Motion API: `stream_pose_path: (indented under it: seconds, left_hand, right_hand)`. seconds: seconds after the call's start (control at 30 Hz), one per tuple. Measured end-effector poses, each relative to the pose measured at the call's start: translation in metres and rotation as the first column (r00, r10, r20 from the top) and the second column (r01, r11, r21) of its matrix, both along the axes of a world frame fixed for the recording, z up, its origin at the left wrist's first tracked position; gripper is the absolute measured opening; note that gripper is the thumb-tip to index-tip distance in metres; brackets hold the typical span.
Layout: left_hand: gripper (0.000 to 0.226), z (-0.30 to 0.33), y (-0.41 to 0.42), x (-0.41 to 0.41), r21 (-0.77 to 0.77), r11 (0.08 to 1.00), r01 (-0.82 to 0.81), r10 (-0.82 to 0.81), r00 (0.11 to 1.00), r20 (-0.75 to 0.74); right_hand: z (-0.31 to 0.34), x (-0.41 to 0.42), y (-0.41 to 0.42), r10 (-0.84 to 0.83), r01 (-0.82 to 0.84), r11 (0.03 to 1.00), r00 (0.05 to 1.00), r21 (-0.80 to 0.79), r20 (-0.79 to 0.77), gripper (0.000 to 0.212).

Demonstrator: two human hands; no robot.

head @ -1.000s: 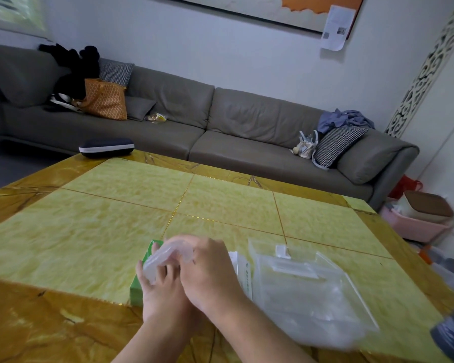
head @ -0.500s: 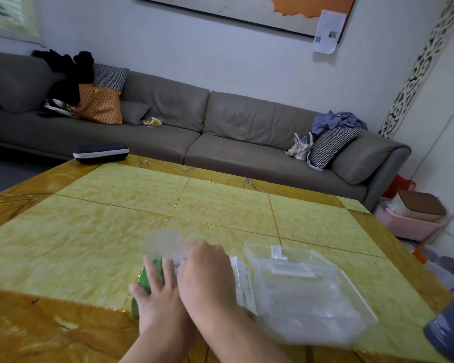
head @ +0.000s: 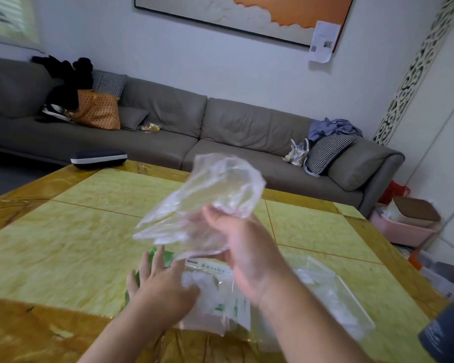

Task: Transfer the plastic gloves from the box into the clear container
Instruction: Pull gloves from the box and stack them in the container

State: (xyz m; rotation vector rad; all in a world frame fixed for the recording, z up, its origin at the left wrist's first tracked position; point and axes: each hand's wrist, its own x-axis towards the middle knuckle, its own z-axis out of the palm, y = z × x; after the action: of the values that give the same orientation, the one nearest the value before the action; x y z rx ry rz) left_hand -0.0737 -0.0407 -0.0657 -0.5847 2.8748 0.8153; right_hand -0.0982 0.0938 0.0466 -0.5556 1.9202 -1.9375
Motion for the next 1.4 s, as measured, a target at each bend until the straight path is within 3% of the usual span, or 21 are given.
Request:
stream_pose_path:
  seconds: [0.07, 0.13, 0.23, 0.3, 0.33, 0.37, 0.43, 0.47, 0.57, 0.63, 0.73, 0.8, 0.9, 1.03, 1.1, 1.17, 1.23, 1.27, 1.33, 1.4]
  left_hand:
    - [0.063, 0.016, -0.019, 0.001, 0.290, 0.957, 0.014, 0.009, 0.997, -0.077]
    - [0.043, 0.032, -0.033, 0.006, 0.548, 0.836, 0.036, 0.113, 0.965, -0.236]
    - [0.033, 0.054, -0.035, 0.016, 0.756, 0.617, 0.216, 0.225, 0.873, -0.433]
    - [0.055, 0.072, -0.020, 0.019, 0.869, 0.358, 0.342, 0.160, 0.895, -0.417]
    - [0.071, 0.079, -0.009, 0.020, 0.880, 0.332, 0.340, 0.109, 0.913, -0.394]
    - [0.074, 0.080, 0.002, 0.020, 0.843, 0.420, 0.336, 0.059, 0.917, -0.394]
    - [0.042, 0.081, 0.022, 0.020, 0.702, 0.624, 0.343, 0.020, 0.891, -0.453]
    - [0.026, 0.081, 0.029, 0.019, 0.678, 0.670, 0.304, 0.091, 0.872, -0.481]
    - [0.022, 0.074, 0.030, 0.014, 0.757, 0.619, 0.208, 0.304, 0.826, -0.476]
    - [0.023, 0.074, 0.027, 0.013, 0.808, 0.550, 0.209, 0.334, 0.833, -0.442]
    - [0.024, 0.073, 0.028, 0.007, 0.772, 0.589, 0.238, 0.230, 0.867, -0.443]
    - [0.022, 0.072, 0.032, 0.004, 0.705, 0.654, 0.273, 0.086, 0.900, -0.428]
    - [0.018, 0.073, 0.038, 0.000, 0.665, 0.671, 0.328, -0.062, 0.918, -0.391]
    - [0.020, 0.077, 0.035, -0.004, 0.793, 0.555, 0.251, 0.124, 0.918, -0.377]
    - [0.021, 0.076, 0.038, -0.008, 0.804, 0.566, 0.183, 0.220, 0.906, -0.361]
    - [0.020, 0.075, 0.047, -0.011, 0.684, 0.721, 0.112, 0.268, 0.865, -0.425]
    - [0.012, 0.081, 0.064, -0.007, 0.395, 0.917, 0.052, 0.230, 0.740, -0.632]
    - [0.007, 0.090, 0.075, -0.003, 0.232, 0.971, 0.060, 0.136, 0.657, -0.741]
    - [0.003, 0.105, 0.106, -0.002, -0.024, 0.983, 0.182, -0.131, 0.601, -0.788]
    - [0.009, 0.104, 0.138, -0.012, -0.167, 0.923, 0.347, -0.374, 0.701, -0.608]
  right_hand:
    - [0.000, -0.012, 0.025, -0.020, 0.031, 0.994, 0.994, -0.107, 0.107, 0.027]
    - [-0.003, -0.022, 0.045, -0.056, 0.091, 0.978, 0.981, -0.190, 0.183, 0.026]
    - [-0.008, -0.025, 0.067, -0.084, 0.137, 0.963, 0.971, -0.232, 0.225, 0.025]
    - [-0.013, -0.022, 0.070, -0.078, 0.124, 0.969, 0.974, -0.214, 0.211, 0.028]
    - [-0.018, -0.020, 0.069, -0.069, 0.104, 0.977, 0.980, -0.188, 0.186, 0.029]
    - [-0.023, -0.018, 0.069, -0.060, 0.084, 0.985, 0.986, -0.150, 0.156, 0.031]
    - [-0.030, -0.015, 0.069, -0.055, 0.064, 0.996, 0.991, -0.067, 0.121, 0.033]
    - [-0.034, -0.014, 0.070, -0.049, 0.054, 0.998, 0.992, -0.040, 0.118, 0.035]
    - [-0.043, -0.012, 0.082, -0.040, 0.039, 0.999, 0.989, 0.007, 0.143, 0.036]
    - [-0.046, -0.014, 0.094, -0.018, 0.007, 0.997, 0.988, 0.071, 0.153, 0.032]
    - [-0.043, -0.023, 0.115, -0.010, 0.001, 0.972, 0.999, 0.236, 0.037, 0.030]
    - [-0.037, -0.031, 0.126, -0.076, 0.083, 0.972, 0.996, 0.220, -0.042, 0.041]
    - [-0.029, -0.039, 0.135, -0.168, 0.186, 0.974, 0.975, 0.129, -0.144, 0.011]
    - [-0.041, -0.052, 0.152, -0.335, 0.356, 0.929, 0.927, 0.106, -0.170, 0.013]
    - [-0.043, -0.056, 0.161, -0.372, 0.388, 0.916, 0.917, 0.102, -0.146, 0.015]
    - [-0.046, -0.062, 0.170, -0.422, 0.439, 0.892, 0.894, 0.110, -0.149, 0.019]
    - [-0.051, -0.068, 0.180, -0.489, 0.512, 0.848, 0.855, 0.136, -0.171, 0.023]
    - [-0.054, -0.070, 0.183, -0.515, 0.545, 0.822, 0.835, 0.166, -0.194, 0.025]
    - [-0.062, -0.073, 0.190, -0.554, 0.607, 0.756, 0.792, 0.245, -0.254, 0.029]
    - [-0.068, -0.074, 0.194, -0.571, 0.650, 0.690, 0.759, 0.320, -0.312, 0.030]
